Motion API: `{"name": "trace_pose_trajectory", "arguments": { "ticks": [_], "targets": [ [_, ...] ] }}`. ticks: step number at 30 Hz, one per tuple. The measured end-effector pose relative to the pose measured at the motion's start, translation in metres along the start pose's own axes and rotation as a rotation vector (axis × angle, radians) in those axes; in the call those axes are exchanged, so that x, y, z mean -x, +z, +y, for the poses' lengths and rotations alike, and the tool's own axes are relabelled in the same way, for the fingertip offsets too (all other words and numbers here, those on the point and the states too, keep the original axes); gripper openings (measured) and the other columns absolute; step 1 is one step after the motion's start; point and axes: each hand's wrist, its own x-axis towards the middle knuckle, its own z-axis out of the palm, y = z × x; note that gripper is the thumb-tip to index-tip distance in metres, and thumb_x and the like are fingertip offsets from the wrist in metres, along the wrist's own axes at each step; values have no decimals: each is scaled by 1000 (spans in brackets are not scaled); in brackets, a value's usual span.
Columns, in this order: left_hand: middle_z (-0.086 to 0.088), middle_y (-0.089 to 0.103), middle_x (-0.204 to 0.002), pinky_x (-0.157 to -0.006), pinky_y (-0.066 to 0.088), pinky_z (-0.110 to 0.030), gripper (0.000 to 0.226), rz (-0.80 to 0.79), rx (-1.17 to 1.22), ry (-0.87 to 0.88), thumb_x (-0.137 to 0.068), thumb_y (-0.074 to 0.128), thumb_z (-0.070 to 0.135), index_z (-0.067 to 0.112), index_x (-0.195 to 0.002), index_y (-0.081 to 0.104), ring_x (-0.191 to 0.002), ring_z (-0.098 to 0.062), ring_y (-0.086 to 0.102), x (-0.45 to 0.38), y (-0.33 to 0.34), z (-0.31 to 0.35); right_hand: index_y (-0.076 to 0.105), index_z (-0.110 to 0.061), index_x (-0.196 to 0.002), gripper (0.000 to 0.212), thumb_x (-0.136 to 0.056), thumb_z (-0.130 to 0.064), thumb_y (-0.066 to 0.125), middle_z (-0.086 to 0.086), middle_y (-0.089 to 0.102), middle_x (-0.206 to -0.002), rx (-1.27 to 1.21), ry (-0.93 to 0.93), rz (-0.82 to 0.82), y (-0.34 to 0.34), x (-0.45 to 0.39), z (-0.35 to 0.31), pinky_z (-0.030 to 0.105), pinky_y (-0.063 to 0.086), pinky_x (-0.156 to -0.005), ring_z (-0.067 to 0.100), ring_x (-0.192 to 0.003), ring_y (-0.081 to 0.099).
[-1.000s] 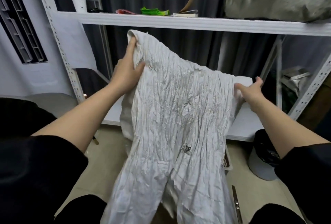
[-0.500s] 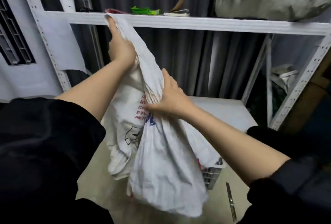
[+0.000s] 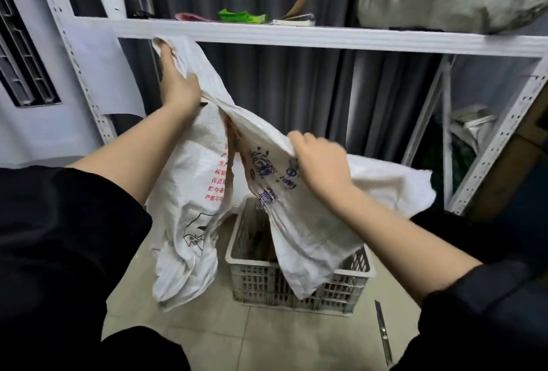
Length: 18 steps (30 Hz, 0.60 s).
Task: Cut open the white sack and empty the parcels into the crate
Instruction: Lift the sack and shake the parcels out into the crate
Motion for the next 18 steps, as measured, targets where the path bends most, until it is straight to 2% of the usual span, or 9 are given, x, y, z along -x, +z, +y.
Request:
{"name": "trace_pose_trajectory", "arguments": {
  "ticks": [1, 3, 5, 6, 8, 11, 13, 15, 18],
  "targets": [
    [1, 44, -145, -105, 41, -31, 68, -7, 68, -9, -92, 36, 6, 32, -151, 15, -125, -22, 49, -1, 1, 1, 52, -12, -118, 33, -85, -14, 54, 10, 62, -93, -64, -8, -37, 6, 12, -14, 36, 34, -53, 34, -78, 64],
    [4, 46, -141, -87, 50, -23, 69, -48, 180, -13, -91, 35, 2, 29, -151, 16, -113, -15, 54, -1, 4, 5, 30, -13, -142, 61, -87, -23, 52, 13, 53, -123, -275, -7, -274, 13, 39, -48, 42, 43, -73, 36, -104, 57],
    [4, 49, -136, -62, 51, -15, 68, -96, 254, -8, -91, 37, 0, 27, -150, 18, -98, -11, 58, 0, 7, 10, 2, -15, -152, 89, -86, -38, 56, 12, 21, -154, -516, -11, -524, 13, 62, -81, 48, 34, -101, 31, -135, 33],
    [2, 51, -135, -55, 50, -15, 67, -106, 287, -14, -90, 37, -1, 27, -149, 20, -93, -11, 60, 0, 6, 13, -7, -19, -152, 96, -86, -47, 56, 6, 5, -160, -615, -32, -581, 14, 68, -92, 48, 25, -109, 26, -144, 18],
    [-1, 55, -129, -53, 49, -17, 67, -112, 346, -23, -87, 37, -3, 26, -147, 27, -89, -14, 61, -3, 1, 16, -14, -27, -151, 99, -85, -62, 51, -3, -13, -161, -742, -92, -641, 22, 69, -105, 48, 12, -115, 16, -148, -2],
    [-2, 55, -127, -64, 50, -18, 66, -120, 326, 8, -82, 38, -4, 22, -142, 36, -102, -18, 61, -13, -18, 14, -1, -36, -151, 81, -90, -60, 46, -9, -7, -161, -912, -190, -761, 29, 57, -105, 47, 9, -118, 15, -148, -1],
    [-6, 55, -129, -67, 49, -21, 66, -98, 274, 33, -78, 39, -1, 25, -138, 42, -102, -23, 60, -20, -38, 10, 25, -28, -149, 60, -96, -47, 47, -3, 19, -158, -1070, -196, -727, 34, 51, -100, 36, 18, -115, 14, -144, 19],
    [-8, 57, -128, -67, 48, -22, 64, -44, 263, 38, -76, 37, -2, 26, -133, 47, -95, -20, 58, -27, -61, 8, 53, -20, -129, 35, -97, -34, 50, 1, 51, -134, -1179, -66, -526, 38, 45, -94, 27, 36, -103, 12, -122, 48],
    [0, 64, -113, -70, 51, -21, 59, 13, 372, 1, -78, 34, -4, 24, -126, 53, -86, -14, 62, -31, -97, 4, 58, -17, -104, 11, -94, -18, 52, -3, 60, -98, -1260, 440, -137, 51, 38, -74, 20, 45, -73, 9, -86, 57]
  ]
}}
